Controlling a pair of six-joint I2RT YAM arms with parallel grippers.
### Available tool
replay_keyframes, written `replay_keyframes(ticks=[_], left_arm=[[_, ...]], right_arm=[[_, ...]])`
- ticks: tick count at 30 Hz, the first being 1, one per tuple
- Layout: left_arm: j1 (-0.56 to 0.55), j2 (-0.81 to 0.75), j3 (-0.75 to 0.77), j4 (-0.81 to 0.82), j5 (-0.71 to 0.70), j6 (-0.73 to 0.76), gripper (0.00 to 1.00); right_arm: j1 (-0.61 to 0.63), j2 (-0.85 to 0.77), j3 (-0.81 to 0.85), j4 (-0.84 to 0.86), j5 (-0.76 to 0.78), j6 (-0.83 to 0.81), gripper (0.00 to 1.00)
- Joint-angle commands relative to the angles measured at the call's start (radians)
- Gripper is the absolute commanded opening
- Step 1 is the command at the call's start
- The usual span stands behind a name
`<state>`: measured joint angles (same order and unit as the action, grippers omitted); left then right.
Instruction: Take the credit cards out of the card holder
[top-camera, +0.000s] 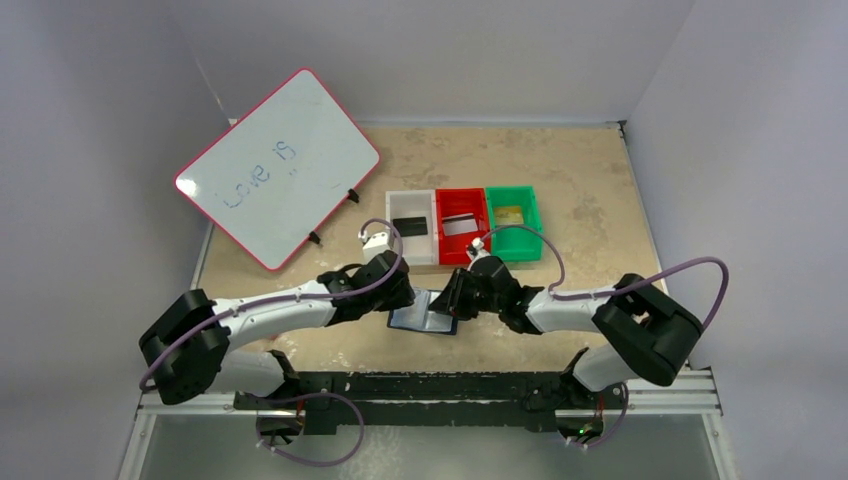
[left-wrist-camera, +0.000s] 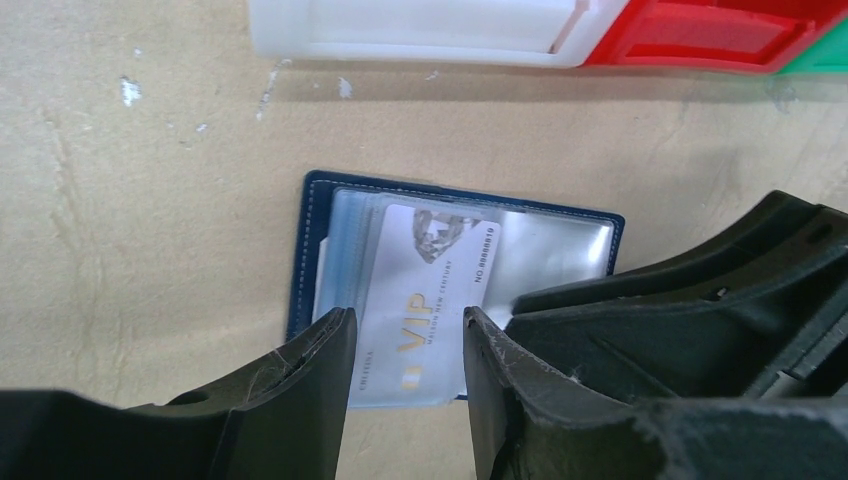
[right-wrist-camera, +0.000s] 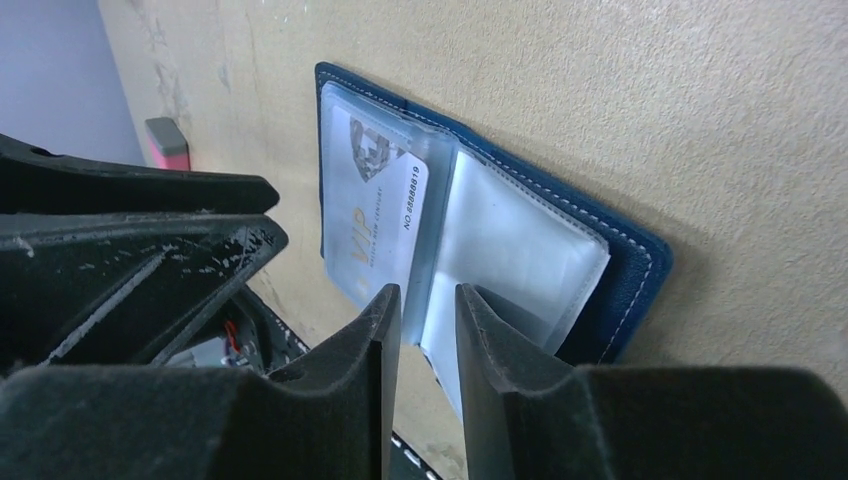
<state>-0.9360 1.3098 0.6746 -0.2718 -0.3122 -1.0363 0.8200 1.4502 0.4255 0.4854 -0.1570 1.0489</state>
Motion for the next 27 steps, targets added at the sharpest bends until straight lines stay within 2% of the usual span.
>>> replay_keyframes(ticks=[1,6,13,27], left_arm=[[0.005,0.015,0.004,0.09,0.069,0.031,0.43],[0.005,0.054,0.016,0.087,0.088,0.044,0.42],[0.006,0.065,0.02,0.039,0.051,0.049,0.42],[0.006,0.114,0.006,0.065,0.107,0.052,0.36]], right_arm=[[0.006,0.004,0.001,0.069,-0.002,0.052,0.27],[0.006,0.019,-0.025,0.14,-0.004,0.116,0.25],[0.005,-0.016,-0.001,-0.027,0.047,0.125,0.23],[0.005,0.104,-0.003,0.205,-0.076,0.152,0.22]])
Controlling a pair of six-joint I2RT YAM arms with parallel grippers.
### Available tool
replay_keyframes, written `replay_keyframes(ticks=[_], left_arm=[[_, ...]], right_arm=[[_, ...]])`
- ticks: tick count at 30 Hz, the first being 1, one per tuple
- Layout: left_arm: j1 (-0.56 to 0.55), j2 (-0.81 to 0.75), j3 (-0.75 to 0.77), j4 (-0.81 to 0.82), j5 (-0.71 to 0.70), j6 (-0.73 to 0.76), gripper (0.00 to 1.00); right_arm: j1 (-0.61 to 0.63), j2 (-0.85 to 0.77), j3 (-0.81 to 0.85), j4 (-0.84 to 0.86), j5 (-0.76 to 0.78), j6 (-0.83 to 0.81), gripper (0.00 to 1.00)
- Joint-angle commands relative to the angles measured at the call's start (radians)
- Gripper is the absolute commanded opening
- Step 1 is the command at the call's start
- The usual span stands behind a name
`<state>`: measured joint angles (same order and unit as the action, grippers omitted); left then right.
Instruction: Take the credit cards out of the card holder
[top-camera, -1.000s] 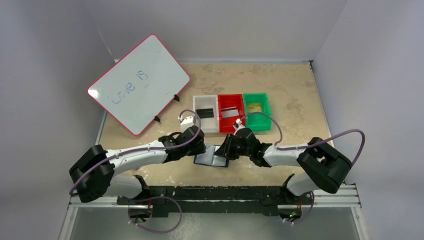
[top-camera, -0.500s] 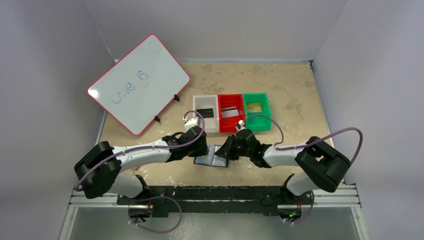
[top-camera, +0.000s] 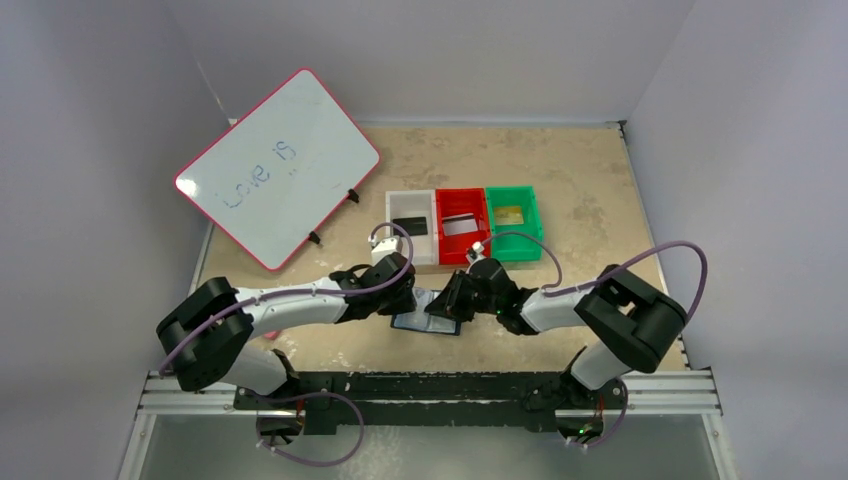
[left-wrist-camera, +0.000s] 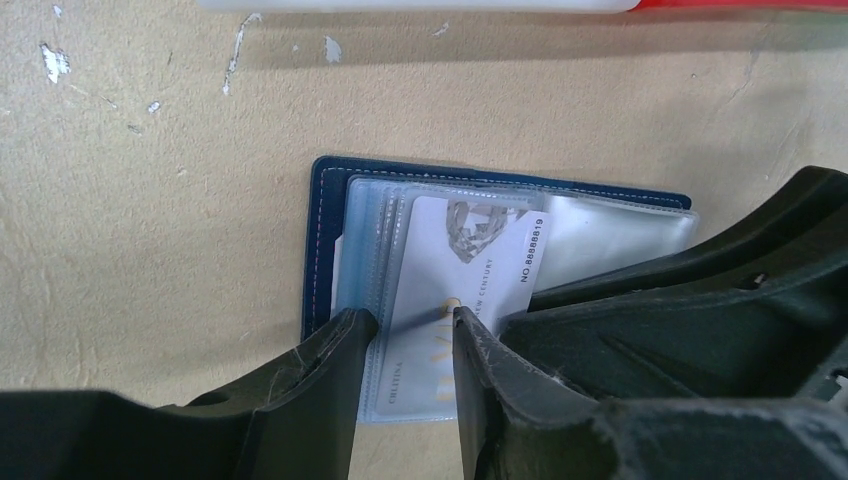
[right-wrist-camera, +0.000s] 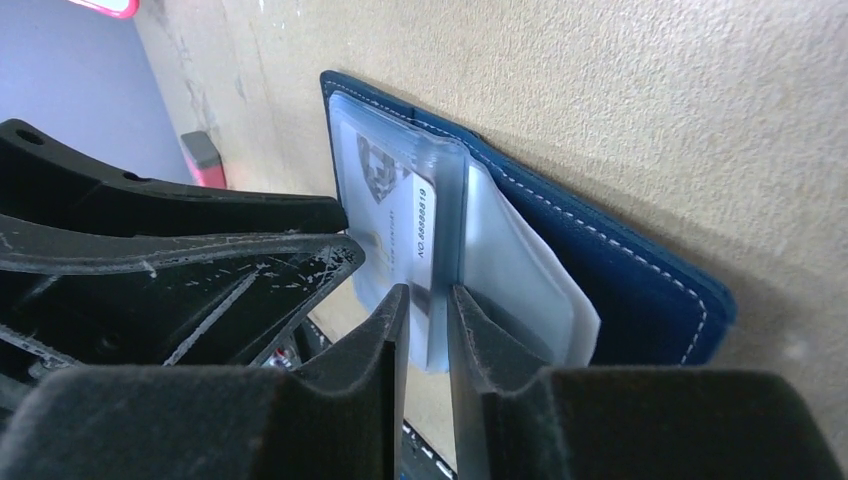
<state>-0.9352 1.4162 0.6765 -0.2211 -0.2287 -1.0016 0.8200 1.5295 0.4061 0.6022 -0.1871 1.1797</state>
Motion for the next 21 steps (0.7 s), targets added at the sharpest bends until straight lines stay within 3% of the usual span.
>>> replay_keyframes(ticks=[1,9,21], left_arm=[[0.005,0.006,-0.002,0.014,0.025,0.016,0.35],[0.005,0.018,-0.028,-0.012,0.005,0.017,0.26],[0.004,0.064,-0.035,-0.041,-0.045,0.03,0.22]], right_arm=[[0.005,0.033,0.017,0.095,-0.049,0.021,0.21],[-0.003,0.033,-0.021,0.149,-0.049,0.052,0.0],[-0.031,-0.02,-0.097,0.174,-0.083,0.053,0.0]])
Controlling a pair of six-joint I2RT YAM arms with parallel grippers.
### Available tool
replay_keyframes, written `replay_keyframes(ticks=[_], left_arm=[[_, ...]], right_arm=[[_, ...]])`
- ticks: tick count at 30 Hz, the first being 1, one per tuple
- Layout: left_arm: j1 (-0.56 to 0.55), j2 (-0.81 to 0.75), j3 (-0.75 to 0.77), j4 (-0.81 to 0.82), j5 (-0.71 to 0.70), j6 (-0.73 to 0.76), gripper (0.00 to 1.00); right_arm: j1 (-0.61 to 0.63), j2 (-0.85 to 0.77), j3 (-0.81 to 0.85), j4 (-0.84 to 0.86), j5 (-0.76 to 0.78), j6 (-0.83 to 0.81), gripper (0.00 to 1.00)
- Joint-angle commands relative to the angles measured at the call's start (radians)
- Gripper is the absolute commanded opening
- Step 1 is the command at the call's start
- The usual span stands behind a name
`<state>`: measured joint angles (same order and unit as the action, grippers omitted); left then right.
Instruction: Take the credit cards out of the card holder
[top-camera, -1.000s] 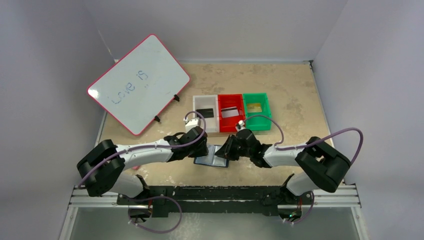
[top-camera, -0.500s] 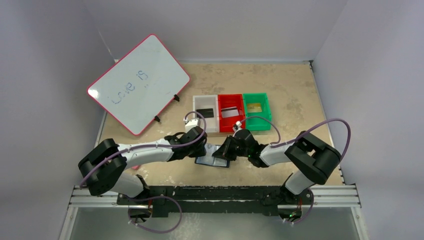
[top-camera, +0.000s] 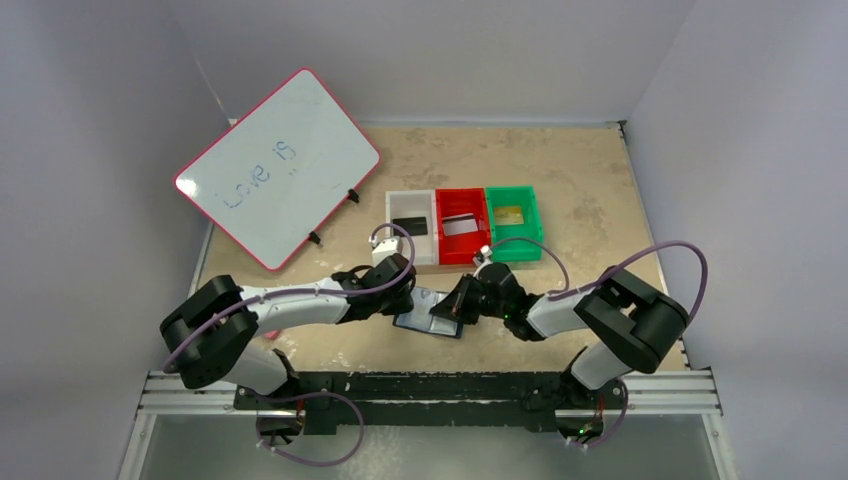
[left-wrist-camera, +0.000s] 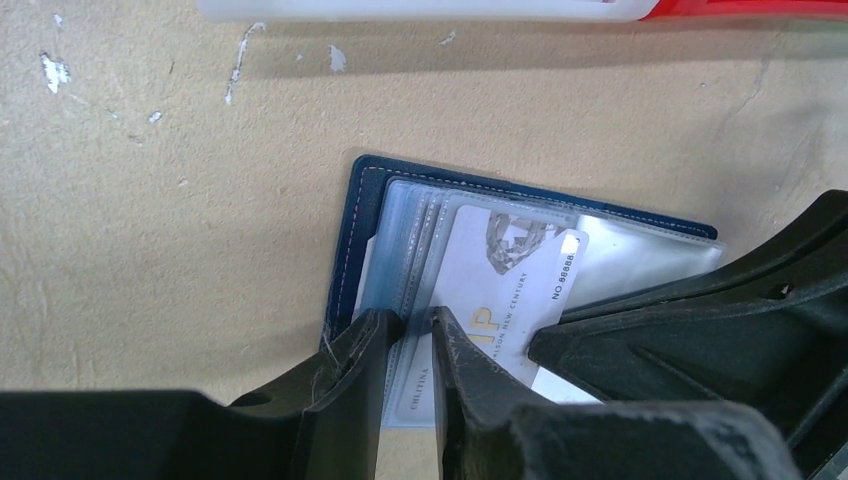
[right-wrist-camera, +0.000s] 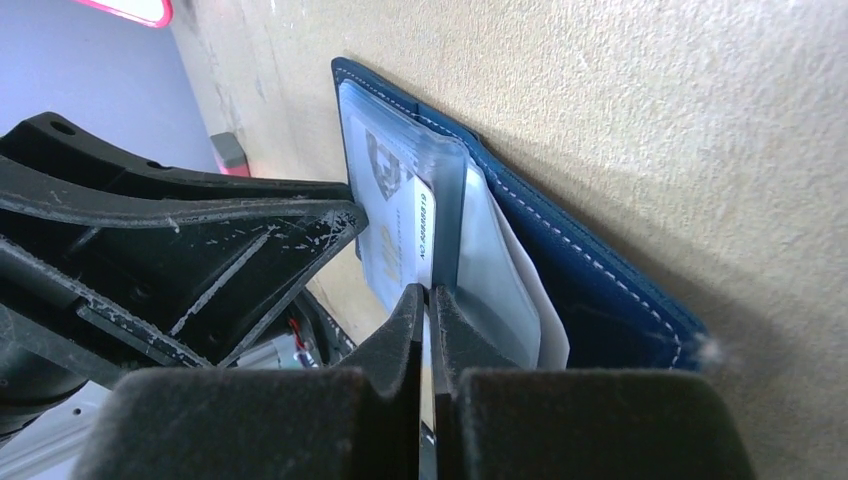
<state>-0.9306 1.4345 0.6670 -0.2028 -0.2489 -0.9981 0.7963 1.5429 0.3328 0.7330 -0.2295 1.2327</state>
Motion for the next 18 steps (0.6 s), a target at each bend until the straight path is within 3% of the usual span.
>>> replay_keyframes(ticks=[1,18], left_arm=[[-0.001,0.05,-0.024,-0.06,-0.024,0.027,0.22],[-0.004,0.056,-0.017,-0.063,-0.032,0.031,0.15]], right_arm=[[-0.009,-0.038,-0.027,0.05,-0.046,-0.004,0.0],[-0.041,-0.087,-0.058,-0.04,-0.038,0.002,0.0]])
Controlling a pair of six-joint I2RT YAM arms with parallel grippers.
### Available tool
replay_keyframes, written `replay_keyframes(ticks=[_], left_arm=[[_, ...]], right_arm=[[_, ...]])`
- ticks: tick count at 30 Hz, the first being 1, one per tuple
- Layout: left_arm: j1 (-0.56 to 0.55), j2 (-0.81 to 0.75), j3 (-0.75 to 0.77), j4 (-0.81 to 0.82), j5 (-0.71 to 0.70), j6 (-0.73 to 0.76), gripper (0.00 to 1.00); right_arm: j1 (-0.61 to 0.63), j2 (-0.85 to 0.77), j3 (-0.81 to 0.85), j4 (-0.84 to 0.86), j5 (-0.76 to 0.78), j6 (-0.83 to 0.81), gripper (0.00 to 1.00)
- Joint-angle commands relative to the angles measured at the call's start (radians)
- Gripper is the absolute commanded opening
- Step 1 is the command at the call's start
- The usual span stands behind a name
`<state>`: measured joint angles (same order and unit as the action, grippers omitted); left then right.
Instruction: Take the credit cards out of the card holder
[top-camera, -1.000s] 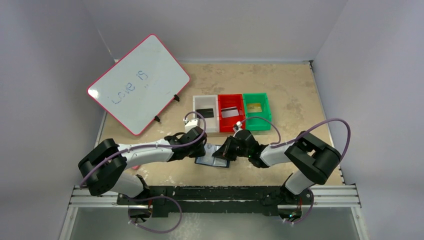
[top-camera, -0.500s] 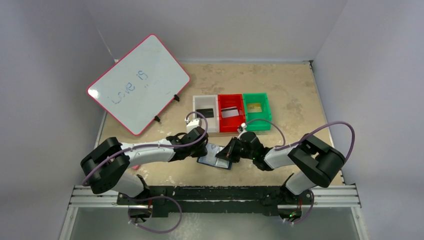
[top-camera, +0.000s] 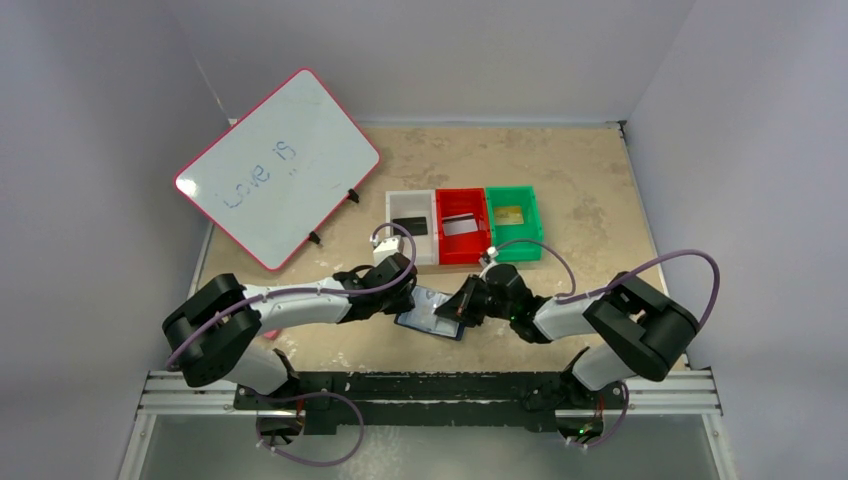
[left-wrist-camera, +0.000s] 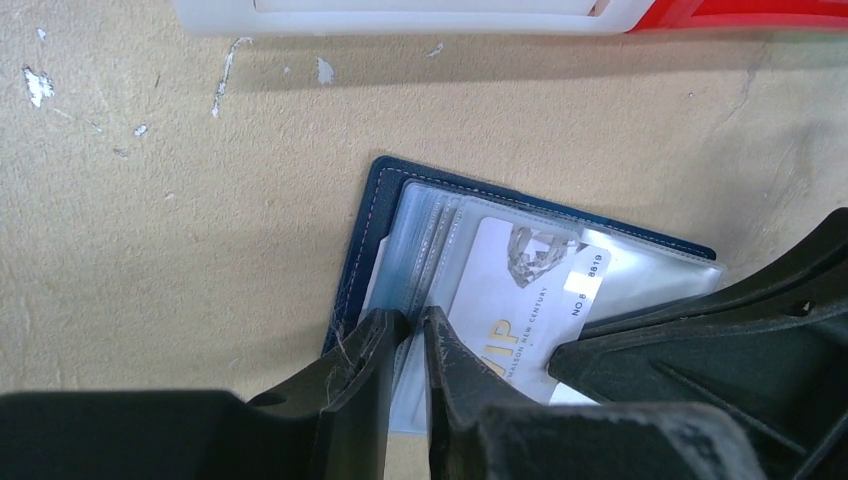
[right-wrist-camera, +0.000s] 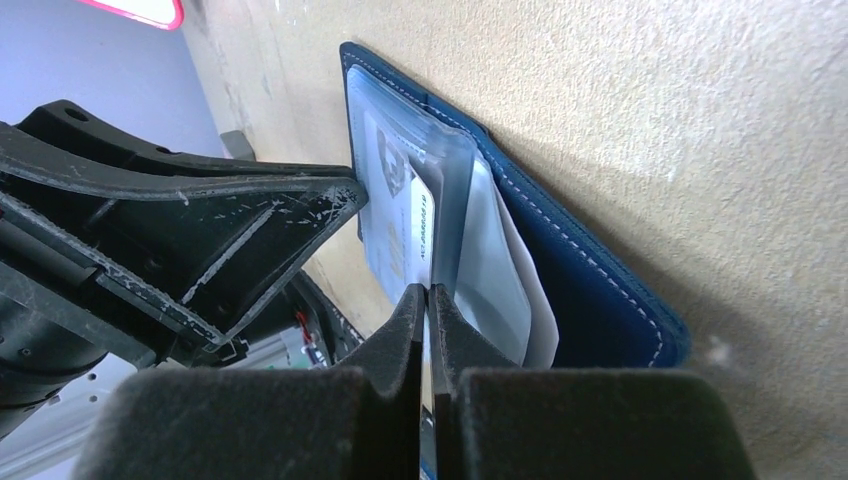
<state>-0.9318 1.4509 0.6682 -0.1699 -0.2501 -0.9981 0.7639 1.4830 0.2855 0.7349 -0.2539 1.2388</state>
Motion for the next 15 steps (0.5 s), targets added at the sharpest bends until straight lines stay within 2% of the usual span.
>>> replay_keyframes(ticks=[1,9,15], left_arm=[[-0.002,0.04,-0.019,-0.095,-0.031,0.03,0.15],[-0.003,0.033,-0.008,-0.099,-0.03,0.033,0.14],[-0.003,0.011,0.012,-0.114,-0.026,0.038,0.15]], right_arm=[[-0.009,-0.027,-0.013,-0.048,-0.013,-0.006,0.0],[-0.011,-0.061,-0.035,-0.062,0.018,0.011,0.0],[-0.011,-0.051,0.019,-0.128,0.04,-0.011,0.0]])
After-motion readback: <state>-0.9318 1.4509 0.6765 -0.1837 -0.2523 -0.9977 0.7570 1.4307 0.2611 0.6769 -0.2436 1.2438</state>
